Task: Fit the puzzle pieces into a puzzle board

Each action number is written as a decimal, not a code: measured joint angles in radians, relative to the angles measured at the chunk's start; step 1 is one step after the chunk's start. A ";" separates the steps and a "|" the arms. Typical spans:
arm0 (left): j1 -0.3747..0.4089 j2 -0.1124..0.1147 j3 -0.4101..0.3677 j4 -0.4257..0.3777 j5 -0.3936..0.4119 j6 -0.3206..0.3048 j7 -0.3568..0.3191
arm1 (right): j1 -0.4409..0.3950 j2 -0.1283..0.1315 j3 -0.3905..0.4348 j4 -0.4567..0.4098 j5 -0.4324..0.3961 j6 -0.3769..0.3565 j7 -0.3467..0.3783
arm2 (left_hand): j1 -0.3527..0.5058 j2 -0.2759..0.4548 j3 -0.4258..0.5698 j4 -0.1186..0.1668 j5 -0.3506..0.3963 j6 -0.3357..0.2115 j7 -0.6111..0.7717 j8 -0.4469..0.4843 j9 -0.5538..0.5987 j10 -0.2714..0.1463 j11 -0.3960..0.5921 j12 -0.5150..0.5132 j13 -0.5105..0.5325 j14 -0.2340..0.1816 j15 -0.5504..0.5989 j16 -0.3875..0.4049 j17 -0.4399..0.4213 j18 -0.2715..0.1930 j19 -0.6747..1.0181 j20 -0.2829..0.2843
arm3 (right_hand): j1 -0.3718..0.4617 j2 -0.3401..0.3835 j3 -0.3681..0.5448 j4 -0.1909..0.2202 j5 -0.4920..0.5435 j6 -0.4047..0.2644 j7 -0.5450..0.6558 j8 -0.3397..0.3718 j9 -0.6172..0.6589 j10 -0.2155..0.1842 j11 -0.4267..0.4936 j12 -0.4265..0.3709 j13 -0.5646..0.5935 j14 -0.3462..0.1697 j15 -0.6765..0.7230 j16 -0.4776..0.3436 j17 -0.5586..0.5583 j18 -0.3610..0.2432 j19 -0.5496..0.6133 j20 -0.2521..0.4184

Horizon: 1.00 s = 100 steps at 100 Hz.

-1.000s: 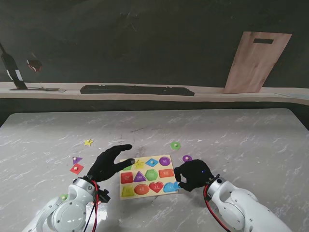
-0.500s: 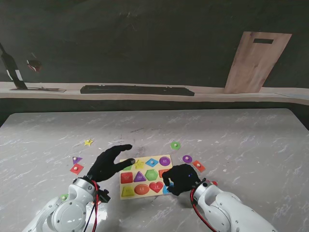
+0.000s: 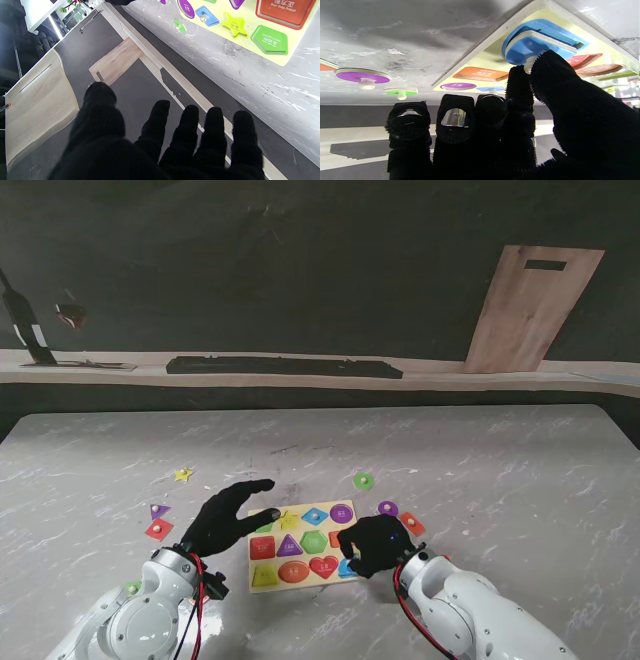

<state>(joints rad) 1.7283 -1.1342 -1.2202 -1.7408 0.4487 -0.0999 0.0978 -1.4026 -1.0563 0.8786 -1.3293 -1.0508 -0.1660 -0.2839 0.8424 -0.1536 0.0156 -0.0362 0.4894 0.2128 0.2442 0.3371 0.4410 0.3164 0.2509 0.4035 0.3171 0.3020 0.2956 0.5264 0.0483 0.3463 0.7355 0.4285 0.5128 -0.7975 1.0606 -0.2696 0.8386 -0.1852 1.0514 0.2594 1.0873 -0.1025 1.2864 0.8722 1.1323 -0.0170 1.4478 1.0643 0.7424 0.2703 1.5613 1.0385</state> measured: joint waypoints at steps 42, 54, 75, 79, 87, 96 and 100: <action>-0.001 0.000 0.000 0.001 0.000 0.000 0.000 | -0.001 0.000 0.004 -0.002 0.001 0.001 0.012 | 0.000 0.000 0.000 0.000 0.000 0.000 0.000 0.000 0.000 0.000 0.000 0.000 0.000 0.000 -0.009 0.000 -0.001 0.000 -0.004 0.000 | 0.000 0.000 0.000 0.000 0.000 0.000 0.000 0.000 0.000 0.000 0.000 0.000 0.000 0.000 0.000 -0.002 0.000 0.000 0.001 0.000; -0.001 0.000 0.000 0.001 0.000 0.000 -0.001 | -0.001 0.002 0.006 -0.004 -0.005 -0.005 0.016 | -0.001 0.000 0.000 0.000 0.000 0.000 0.000 0.000 0.000 0.000 0.000 0.000 0.000 0.000 -0.009 0.000 -0.001 0.000 -0.004 0.000 | 0.000 0.001 0.000 0.000 -0.001 0.000 0.000 0.001 0.000 0.000 0.000 0.000 0.000 0.000 0.000 -0.004 0.000 0.000 0.001 0.000; 0.000 0.000 0.000 0.001 0.001 -0.001 0.001 | -0.005 0.003 0.011 -0.010 -0.013 -0.004 0.023 | -0.001 0.000 0.000 0.000 0.000 0.000 0.000 0.000 0.000 0.000 0.000 0.000 0.000 0.000 -0.009 0.000 -0.001 0.000 -0.004 0.000 | 0.000 0.001 0.000 0.000 -0.001 0.000 0.000 0.001 0.000 0.000 0.000 0.000 0.000 0.000 0.000 -0.005 -0.002 0.000 0.001 0.000; 0.000 0.000 0.000 0.001 0.001 -0.001 0.001 | -0.009 0.003 0.016 -0.011 -0.013 -0.009 0.025 | -0.001 0.000 0.000 0.000 0.000 0.000 0.000 0.000 0.000 0.000 0.000 0.000 0.000 0.000 -0.009 0.000 -0.001 0.000 -0.004 0.000 | 0.000 0.001 0.000 0.000 -0.001 0.000 0.000 0.001 0.000 0.000 0.000 0.000 0.000 0.000 0.000 -0.005 -0.007 0.000 0.001 0.000; 0.000 0.000 0.000 0.001 0.001 -0.001 0.001 | -0.018 0.003 0.029 -0.015 -0.013 -0.032 0.033 | -0.001 0.000 0.000 0.000 0.000 0.000 0.000 0.000 0.000 0.000 0.000 0.000 0.000 0.000 -0.009 0.000 -0.001 0.000 -0.004 0.000 | 0.000 0.001 0.000 0.000 -0.001 0.000 0.000 0.001 0.000 0.000 0.000 0.000 0.000 0.000 0.000 -0.005 -0.009 0.000 0.001 0.000; -0.001 0.000 0.000 0.001 0.001 0.000 0.000 | -0.027 0.007 0.036 -0.020 -0.014 -0.050 0.035 | -0.001 0.000 0.000 0.000 0.000 0.000 0.000 0.000 0.000 0.000 0.000 0.000 0.000 0.000 -0.009 0.000 -0.001 0.000 -0.004 0.000 | 0.000 0.001 0.000 0.000 -0.001 0.000 0.000 0.001 0.000 0.000 0.000 0.000 0.000 0.000 0.000 -0.005 -0.009 0.000 0.001 0.000; -0.001 0.000 0.000 0.001 0.000 0.000 -0.001 | -0.029 0.008 0.037 -0.023 -0.016 -0.052 0.035 | -0.001 0.000 0.000 0.000 0.000 0.000 0.000 0.000 0.000 0.000 0.000 0.000 0.000 0.000 -0.009 0.000 -0.001 0.000 -0.004 0.000 | 0.000 0.001 0.000 0.000 -0.001 0.000 0.000 0.002 0.000 0.000 0.000 0.000 0.000 0.000 0.000 -0.005 -0.009 0.000 0.001 0.000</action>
<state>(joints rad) 1.7277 -1.1342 -1.2202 -1.7397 0.4489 -0.1001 0.0970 -1.4314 -1.0482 0.9154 -1.3519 -1.0665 -0.2182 -0.2491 0.8418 -0.1537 0.0156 -0.0362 0.4894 0.2128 0.2442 0.3371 0.4410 0.3164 0.2507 0.4034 0.3171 0.3020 0.2868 0.5264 0.0477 0.3463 0.7313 0.4285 0.5128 -0.7963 1.0606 -0.2698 0.8375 -0.1849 1.0517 0.2610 1.0874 -0.1024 1.2865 0.8720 1.1323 -0.0167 1.4478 1.0589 0.7331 0.2704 1.5625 1.0385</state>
